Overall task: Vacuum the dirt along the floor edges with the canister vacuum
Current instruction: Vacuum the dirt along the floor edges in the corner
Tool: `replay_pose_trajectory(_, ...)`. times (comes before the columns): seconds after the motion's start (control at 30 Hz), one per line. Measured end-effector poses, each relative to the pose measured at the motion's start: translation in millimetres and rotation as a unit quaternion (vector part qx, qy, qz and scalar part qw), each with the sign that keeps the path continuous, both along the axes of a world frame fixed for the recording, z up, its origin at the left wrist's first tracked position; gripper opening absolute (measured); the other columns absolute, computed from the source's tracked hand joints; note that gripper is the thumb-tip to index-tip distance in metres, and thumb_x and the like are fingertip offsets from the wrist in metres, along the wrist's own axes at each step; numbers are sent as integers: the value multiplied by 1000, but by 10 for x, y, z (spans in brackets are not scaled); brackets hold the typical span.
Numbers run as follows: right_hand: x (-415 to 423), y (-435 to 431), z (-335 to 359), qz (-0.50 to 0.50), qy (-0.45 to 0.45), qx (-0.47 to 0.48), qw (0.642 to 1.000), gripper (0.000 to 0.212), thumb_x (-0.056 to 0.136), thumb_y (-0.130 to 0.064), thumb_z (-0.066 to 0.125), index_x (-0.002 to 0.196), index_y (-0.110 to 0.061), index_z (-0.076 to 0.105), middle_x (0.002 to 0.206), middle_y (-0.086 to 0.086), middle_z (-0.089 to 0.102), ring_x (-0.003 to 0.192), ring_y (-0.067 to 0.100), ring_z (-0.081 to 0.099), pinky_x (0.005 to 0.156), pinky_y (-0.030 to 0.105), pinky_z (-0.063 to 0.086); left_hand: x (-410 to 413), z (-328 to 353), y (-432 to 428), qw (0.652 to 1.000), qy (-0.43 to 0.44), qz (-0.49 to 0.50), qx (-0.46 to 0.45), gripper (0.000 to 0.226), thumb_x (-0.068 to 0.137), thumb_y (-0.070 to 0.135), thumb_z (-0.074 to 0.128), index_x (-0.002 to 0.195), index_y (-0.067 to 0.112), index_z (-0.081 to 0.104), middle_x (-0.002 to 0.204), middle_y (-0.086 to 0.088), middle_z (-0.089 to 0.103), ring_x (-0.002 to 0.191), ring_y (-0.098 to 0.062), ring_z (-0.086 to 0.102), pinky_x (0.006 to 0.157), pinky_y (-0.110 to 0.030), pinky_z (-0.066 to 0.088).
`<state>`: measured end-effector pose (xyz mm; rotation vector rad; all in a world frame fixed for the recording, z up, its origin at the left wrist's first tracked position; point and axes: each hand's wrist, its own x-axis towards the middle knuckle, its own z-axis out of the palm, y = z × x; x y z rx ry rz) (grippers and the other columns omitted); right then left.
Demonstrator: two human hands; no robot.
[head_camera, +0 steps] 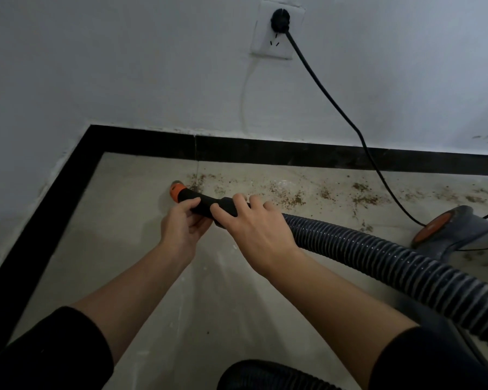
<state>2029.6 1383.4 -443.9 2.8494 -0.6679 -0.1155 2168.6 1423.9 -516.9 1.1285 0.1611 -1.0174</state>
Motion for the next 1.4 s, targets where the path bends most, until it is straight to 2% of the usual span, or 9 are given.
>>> replay_pose_trajectory(0.43, -110, 148, 68, 0, 31, -9, 999, 66, 92, -12, 52, 146, -20, 15, 137, 20, 33, 115, 35, 45, 88, 39, 41, -171, 23, 149, 999, 32, -27, 4, 34, 94, 13, 55, 123, -3, 58, 109, -18, 68, 96, -24, 68, 75, -27, 55)
replay_pose_trajectory(1.03, -242, 59, 44, -18, 25, -17, 999, 66, 92, -15, 54, 146, -24, 17, 132, 16, 37, 109, 32, 48, 84, 37, 42, -334, 13, 28, 999, 39, -33, 3, 34, 92, 14, 58, 123, 0, 60, 107, -16, 70, 94, -23, 69, 70, -27, 56)
replay_pose_trajectory(1.4, -144, 79, 31, -13, 24, -26, 999, 64, 92, -15, 53, 145, -23, 18, 132, 18, 37, 108, 33, 48, 83, 38, 41, -228, -13, 54, 999, 33, -24, 4, 34, 92, 14, 57, 123, 0, 60, 109, -17, 70, 97, -24, 69, 73, -27, 56)
